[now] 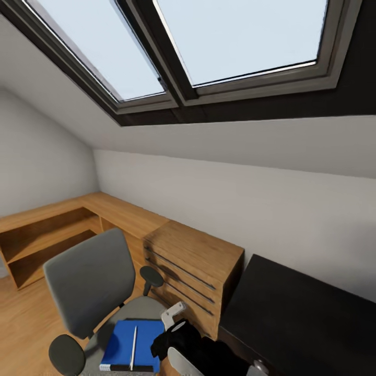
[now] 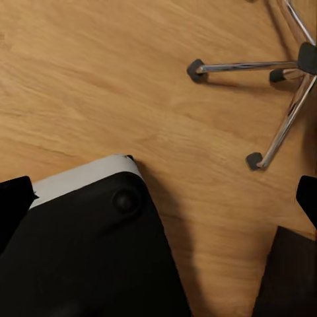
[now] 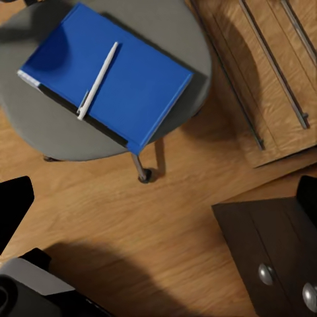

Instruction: In the bedroom, organize the workspace by keeping the computer under the desk, ensuring the monitor is on the desk, placing the keyboard on the desk next to the monitor, placing the mouse on the desk next to the keyboard, moving the folder from the swivel chair onto the desk next to the mouse, stacking the notebook on top of the folder with the pen on top of the notebook, and positioning the swivel chair next to the desk.

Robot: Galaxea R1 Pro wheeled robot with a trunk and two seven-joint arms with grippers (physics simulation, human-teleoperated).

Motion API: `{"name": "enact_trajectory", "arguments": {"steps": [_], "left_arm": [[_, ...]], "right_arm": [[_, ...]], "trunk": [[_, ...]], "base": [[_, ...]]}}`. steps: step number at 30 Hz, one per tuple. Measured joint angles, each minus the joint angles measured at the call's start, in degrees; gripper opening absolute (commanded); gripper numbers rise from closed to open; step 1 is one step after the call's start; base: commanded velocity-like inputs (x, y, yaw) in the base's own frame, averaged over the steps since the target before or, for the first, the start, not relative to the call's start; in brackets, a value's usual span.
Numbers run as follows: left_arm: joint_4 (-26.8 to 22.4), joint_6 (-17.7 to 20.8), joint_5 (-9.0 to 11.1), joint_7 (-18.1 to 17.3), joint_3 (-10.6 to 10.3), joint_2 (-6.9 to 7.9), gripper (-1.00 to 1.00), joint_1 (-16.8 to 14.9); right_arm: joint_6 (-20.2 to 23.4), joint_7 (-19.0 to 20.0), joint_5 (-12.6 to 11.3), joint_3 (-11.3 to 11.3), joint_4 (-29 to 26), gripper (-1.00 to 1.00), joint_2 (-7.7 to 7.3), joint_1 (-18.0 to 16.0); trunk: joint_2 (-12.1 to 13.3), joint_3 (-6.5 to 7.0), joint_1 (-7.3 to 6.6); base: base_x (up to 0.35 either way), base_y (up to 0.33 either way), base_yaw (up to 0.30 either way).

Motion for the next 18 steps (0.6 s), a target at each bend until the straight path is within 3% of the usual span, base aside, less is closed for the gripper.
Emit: {"name": "enact_trajectory", "arguments": {"steps": [7, 9, 11, 13, 14, 17, 18], "left_arm": [[-1.02, 2.30, 0.14, 0.08, 1.82, 0.98, 1.00, 0.31], [-1.35, 4.53, 0.15, 0.12, 4.85, 1.34, 1.00, 0.35], [-1.54, 5.90, 0.07, 0.15, 6.54, 1.42, 1.00, 0.36], [-2.49, 7.80, -0.21, 0.30, 8.46, 1.55, 1.00, 0.31], [-4.03, 9.00, -0.43, 1.00, 9.34, 1.60, 1.00, 0.28], [-7.73, 10.48, -0.68, 4.40, 10.13, 1.66, 1.00, 0.26], [-13.67, 12.20, -0.73, 11.85, 10.68, 1.69, 1.00, 0.27]], "right_arm": [[-0.73, -0.10, -0.03, -3.41, 2.11, 1.00, 0.00, -0.60], [-3.55, -1.57, -0.17, -5.47, 2.98, 1.00, 0.00, -0.78], [-5.10, -3.18, -0.86, -6.60, 3.21, 1.00, 0.00, -0.82], [-6.84, -5.76, -2.96, -7.58, 3.41, 1.00, 0.00, -0.86], [-7.78, -7.09, -4.70, -7.95, 3.49, 1.00, 0.00, -0.88], [-8.67, -8.27, -6.62, -8.28, 3.56, 1.00, 0.00, -0.89], [-9.19, -8.96, -7.83, -8.47, 3.60, 1.00, 0.00, -0.90]], "trunk": [[0.00, 0.00, 0.00], [0.00, 0.00, 0.00], [0.00, 0.00, 0.00], [0.00, 0.00, 0.00], [0.00, 0.00, 0.00], [0.00, 0.00, 0.00], [0.01, 0.02, 0.00]], "base": [[0.000, 0.000, 0.278], [0.000, 0.000, 0.278], [0.000, 0.000, 0.278], [0.000, 0.000, 0.278], [0.000, 0.000, 0.278], [0.000, 0.000, 0.278], [0.000, 0.000, 0.277]]}}
